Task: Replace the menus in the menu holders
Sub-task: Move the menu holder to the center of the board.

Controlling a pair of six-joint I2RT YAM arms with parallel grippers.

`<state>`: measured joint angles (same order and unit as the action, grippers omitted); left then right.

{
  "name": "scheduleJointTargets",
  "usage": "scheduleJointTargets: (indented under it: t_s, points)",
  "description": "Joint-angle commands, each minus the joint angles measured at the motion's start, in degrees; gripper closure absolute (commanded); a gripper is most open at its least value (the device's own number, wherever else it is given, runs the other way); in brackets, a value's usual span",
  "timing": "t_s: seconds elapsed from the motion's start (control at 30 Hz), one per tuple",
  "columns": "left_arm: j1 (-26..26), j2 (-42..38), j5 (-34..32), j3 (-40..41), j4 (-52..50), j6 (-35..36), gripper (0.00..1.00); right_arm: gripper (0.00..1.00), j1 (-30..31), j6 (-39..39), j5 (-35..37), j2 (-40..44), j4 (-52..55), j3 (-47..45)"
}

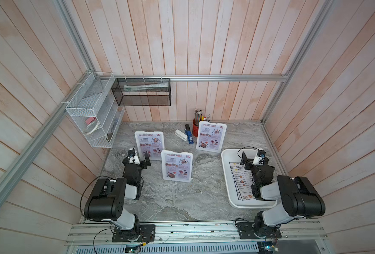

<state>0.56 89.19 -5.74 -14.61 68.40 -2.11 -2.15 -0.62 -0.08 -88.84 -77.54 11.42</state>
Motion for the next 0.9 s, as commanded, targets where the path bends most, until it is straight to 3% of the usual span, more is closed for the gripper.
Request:
scheduleJointTargets:
  t_s: [0.0, 0.87]
  points:
    - [-0.12, 0.46, 0.91, -0.55, 0.07, 0.61, 0.00, 0.02, -0.22, -0.45, -0.50, -0.63, 0.32, 0.44]
    - [0.67, 0.41, 2.30, -0.41, 0.30, -0.24, 0.00, 0.02, -1.19, -1.31, -1.92, -0.60, 0.87, 0.79]
